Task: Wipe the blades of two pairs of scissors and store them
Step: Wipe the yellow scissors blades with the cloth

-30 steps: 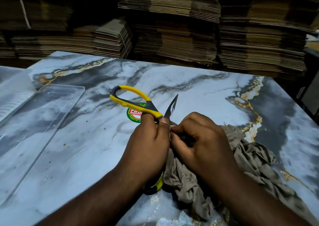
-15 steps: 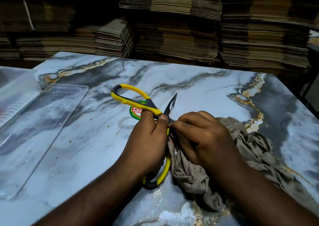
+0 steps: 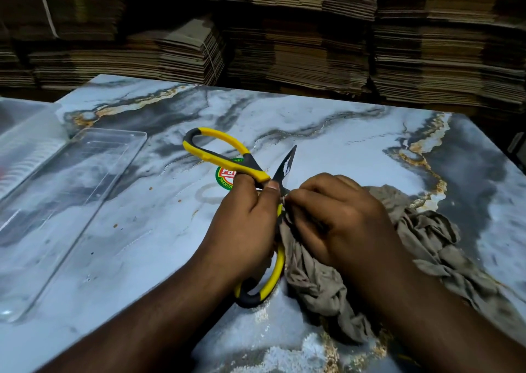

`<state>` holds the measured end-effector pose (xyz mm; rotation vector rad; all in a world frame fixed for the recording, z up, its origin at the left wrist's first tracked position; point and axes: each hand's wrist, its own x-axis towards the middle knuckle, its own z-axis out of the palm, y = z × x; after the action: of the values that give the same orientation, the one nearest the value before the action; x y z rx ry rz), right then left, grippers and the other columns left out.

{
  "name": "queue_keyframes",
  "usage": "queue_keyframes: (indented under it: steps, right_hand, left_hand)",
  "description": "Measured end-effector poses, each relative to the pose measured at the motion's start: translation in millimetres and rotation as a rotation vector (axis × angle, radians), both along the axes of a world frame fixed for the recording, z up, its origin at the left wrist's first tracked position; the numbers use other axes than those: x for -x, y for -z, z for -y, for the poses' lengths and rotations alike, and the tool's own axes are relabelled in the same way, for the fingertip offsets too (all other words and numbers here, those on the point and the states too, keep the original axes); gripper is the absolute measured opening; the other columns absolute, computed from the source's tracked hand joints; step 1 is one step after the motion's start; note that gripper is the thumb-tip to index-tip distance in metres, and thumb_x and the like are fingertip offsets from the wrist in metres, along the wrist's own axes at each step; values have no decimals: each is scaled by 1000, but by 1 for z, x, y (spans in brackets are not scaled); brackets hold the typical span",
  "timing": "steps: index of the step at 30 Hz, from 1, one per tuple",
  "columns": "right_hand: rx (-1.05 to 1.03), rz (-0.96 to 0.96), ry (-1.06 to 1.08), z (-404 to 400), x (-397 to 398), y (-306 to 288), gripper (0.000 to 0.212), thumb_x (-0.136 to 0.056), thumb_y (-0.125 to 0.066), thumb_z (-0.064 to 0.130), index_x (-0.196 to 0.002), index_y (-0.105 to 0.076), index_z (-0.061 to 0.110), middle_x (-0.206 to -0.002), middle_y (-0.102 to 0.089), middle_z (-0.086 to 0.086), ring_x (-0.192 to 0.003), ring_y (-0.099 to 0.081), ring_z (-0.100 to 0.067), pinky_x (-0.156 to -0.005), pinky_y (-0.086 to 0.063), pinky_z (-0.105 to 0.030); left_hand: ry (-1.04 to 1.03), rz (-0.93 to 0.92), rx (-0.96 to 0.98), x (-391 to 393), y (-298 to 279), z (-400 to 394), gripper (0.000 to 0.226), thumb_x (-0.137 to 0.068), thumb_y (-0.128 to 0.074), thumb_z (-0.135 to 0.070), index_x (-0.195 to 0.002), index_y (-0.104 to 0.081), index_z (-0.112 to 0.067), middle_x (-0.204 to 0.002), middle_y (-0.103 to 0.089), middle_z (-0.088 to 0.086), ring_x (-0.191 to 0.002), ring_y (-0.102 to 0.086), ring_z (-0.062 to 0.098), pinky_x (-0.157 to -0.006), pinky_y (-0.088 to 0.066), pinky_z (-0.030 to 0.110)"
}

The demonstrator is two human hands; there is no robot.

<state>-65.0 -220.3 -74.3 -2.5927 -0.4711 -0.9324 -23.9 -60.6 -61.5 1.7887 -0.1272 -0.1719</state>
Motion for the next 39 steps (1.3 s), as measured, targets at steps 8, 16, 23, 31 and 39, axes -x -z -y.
queue_keyframes:
  steps: [8, 16, 23, 31, 39]
  right_hand:
    - [-104, 12, 46, -2, 1, -1, 8, -96, -70, 13, -95, -77, 10, -90, -67, -7, -82, -65, -30, -72, -54, -42]
    - [-140, -24, 115, 7, 8, -8, 6, -91, -74, 18, -93, -79, 16, -88, -69, 1, -83, -64, -21, -73, -53, -39]
    - [-117, -118, 121, -2, 6, 1, 14, -95, -70, 26, -93, -78, 14, -89, -61, -2, -84, -61, -24, -72, -46, -33]
    - [-327, -74, 242, 3, 7, -12, 9, -94, -78, 24, -100, -83, 19, -91, -72, 6, -84, -67, -10, -78, -53, -26]
    - [-181, -223, 219, 20, 22, 0, 13, -97, -73, 27, -101, -85, 22, -90, -62, 6, -87, -62, -20, -73, -49, -34]
  left_hand:
    - [19, 34, -36, 2, -1, 1, 25, -107, -50, -41, -87, -48, -26, -54, -50, -10, -48, -44, 5, -57, -33, 32]
    - [29, 38, -12, -1, 4, 4, 25, -100, -49, -54, -92, -52, -30, -69, -69, -1, -68, -67, 25, -69, -54, 49]
    - [-7, 31, -8, -1, 3, 1, 23, -106, -52, -42, -91, -54, -25, -62, -58, -7, -56, -54, 10, -59, -38, 33]
    - [26, 71, -35, -1, 4, 5, 22, -107, -49, -43, -90, -49, -29, -54, -54, -10, -52, -49, 14, -57, -36, 34]
    - [-33, 111, -13, 0, 8, 2, 16, -109, -46, -40, -98, -47, -29, -64, -68, -2, -63, -66, 20, -66, -54, 47]
